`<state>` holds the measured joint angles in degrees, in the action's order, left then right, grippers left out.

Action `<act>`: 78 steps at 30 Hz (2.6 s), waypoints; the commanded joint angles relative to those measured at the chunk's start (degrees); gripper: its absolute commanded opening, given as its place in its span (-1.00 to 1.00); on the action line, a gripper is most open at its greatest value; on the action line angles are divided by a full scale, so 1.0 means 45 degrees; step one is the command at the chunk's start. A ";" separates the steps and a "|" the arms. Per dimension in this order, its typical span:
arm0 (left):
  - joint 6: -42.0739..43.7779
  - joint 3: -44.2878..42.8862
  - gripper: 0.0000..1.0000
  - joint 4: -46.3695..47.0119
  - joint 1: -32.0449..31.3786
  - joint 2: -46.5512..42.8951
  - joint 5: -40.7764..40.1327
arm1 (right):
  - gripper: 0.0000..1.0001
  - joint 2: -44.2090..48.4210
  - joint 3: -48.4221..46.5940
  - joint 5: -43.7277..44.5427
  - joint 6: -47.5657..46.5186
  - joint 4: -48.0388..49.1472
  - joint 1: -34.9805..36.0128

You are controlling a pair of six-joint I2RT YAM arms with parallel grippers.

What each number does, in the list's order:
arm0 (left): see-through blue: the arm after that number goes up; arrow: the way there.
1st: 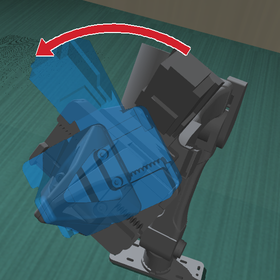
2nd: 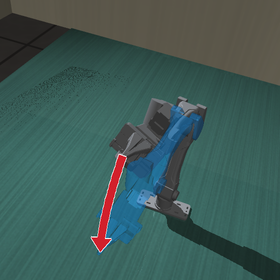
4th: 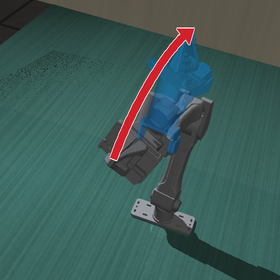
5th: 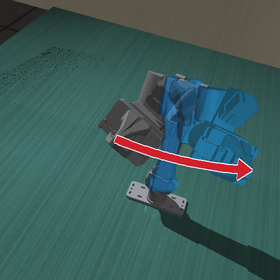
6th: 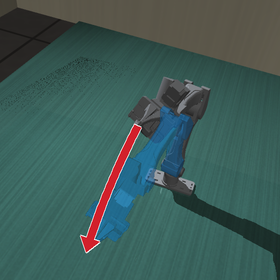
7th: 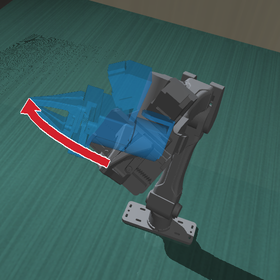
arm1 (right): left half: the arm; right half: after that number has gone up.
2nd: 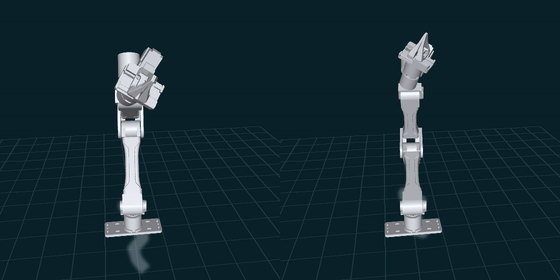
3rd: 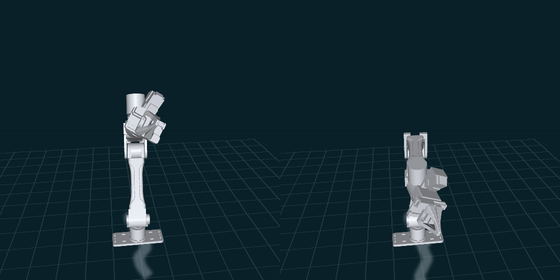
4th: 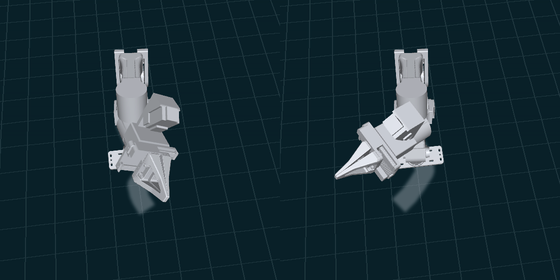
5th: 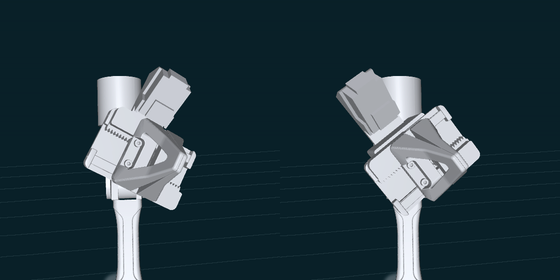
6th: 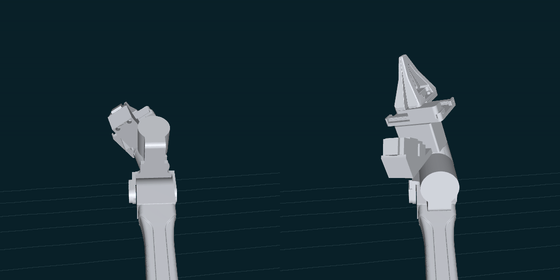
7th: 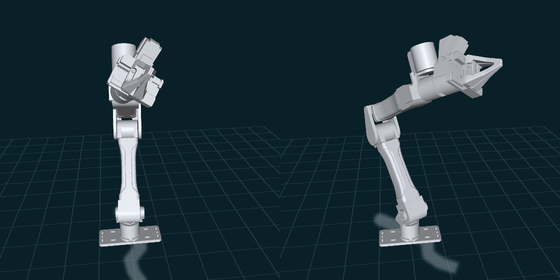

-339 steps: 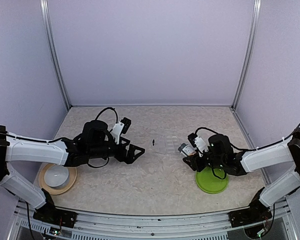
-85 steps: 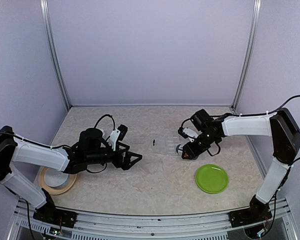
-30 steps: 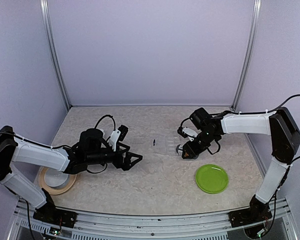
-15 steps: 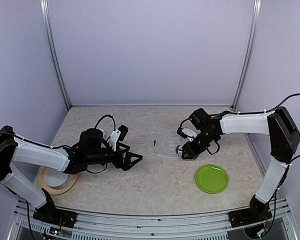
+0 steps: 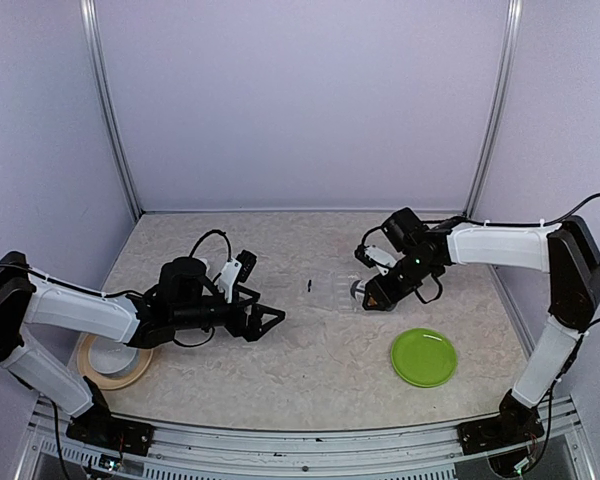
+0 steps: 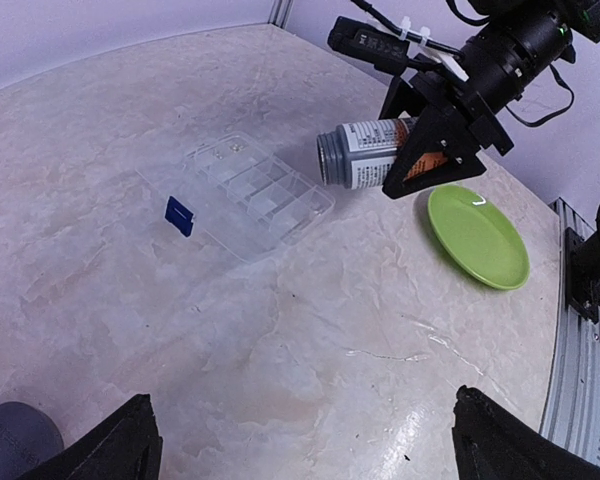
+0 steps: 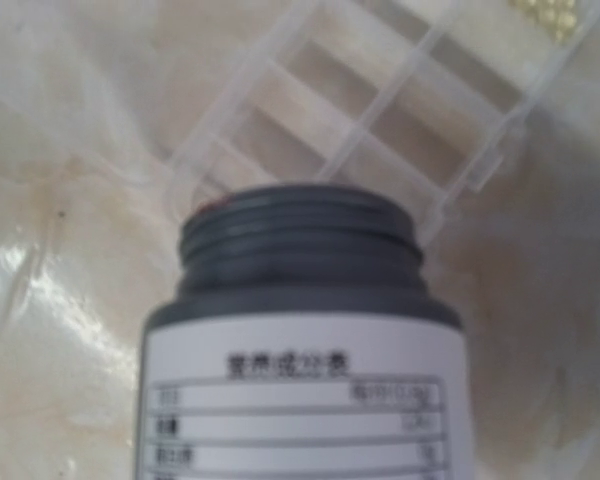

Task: Sort the pills into containers
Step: Pour the pill into the compartment of the pill container.

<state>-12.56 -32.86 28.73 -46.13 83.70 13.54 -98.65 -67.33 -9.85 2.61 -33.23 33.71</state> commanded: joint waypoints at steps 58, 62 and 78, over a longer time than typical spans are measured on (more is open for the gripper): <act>0.0231 -0.0246 0.97 -0.0033 -0.0176 -0.0186 0.0117 | -0.91 -0.0525 -0.0848 -0.0022 -0.0014 -0.1493 -0.0207; 0.0241 -0.0236 0.98 -0.0055 -0.0179 -0.0219 0.0077 | -0.90 -0.0734 -0.1040 0.0152 -0.0086 -0.1736 -0.0226; 0.0240 -0.0260 0.98 -0.0036 -0.0198 -0.0164 0.0102 | -0.88 -0.1369 -0.1316 0.0114 -0.0229 -0.2146 -0.0226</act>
<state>-12.34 -32.86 28.69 -46.72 83.68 13.54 -103.31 -71.90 -9.82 2.15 -41.04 33.30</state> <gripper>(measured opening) 0.988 0.535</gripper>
